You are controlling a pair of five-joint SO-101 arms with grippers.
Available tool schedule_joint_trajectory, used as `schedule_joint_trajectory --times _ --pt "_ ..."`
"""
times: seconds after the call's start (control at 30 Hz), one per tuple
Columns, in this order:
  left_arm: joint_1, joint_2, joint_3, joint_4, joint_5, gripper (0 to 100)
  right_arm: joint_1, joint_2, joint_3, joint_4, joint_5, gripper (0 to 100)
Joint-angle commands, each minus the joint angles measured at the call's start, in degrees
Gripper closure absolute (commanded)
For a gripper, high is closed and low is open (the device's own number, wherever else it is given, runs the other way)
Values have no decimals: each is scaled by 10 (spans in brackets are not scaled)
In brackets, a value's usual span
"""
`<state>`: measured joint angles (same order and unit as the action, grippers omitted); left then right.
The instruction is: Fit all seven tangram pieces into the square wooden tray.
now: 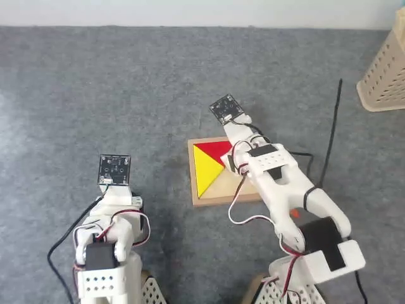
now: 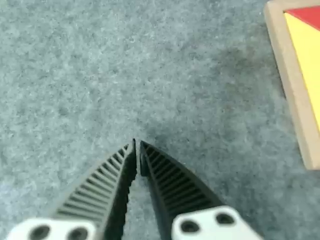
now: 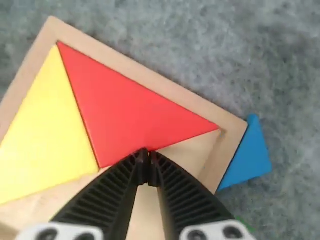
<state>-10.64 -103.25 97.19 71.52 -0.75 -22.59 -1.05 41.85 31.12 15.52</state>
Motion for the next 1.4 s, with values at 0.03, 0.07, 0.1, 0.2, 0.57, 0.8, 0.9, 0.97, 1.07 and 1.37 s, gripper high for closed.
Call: schedule_joint_trajectory --times 0.03,0.07,0.1,0.2,0.57,0.8,0.9,0.97,1.07,1.37 --pt "1 -9 -7 1 4 988 20 -116 -36 79 11 991" --pt "1 -9 -7 1 4 988 29 -147 -36 100 11 991" --pt "1 -9 -7 1 4 988 43 -180 -36 129 11 991" --pt "1 -9 -7 1 4 988 83 -268 -37 224 14 990" --pt "1 -9 -7 1 4 988 101 -217 -27 412 86 870" --pt "1 -9 -7 1 4 988 102 -164 -25 460 126 868" --pt "1 -9 -7 1 4 988 102 -147 -11 452 136 866" --pt "1 -9 -7 1 4 988 109 -125 -9 446 142 865" --pt "1 -9 -7 1 4 988 153 -88 -10 399 145 864" --pt "1 -9 -7 1 4 988 312 17 -95 316 145 864"
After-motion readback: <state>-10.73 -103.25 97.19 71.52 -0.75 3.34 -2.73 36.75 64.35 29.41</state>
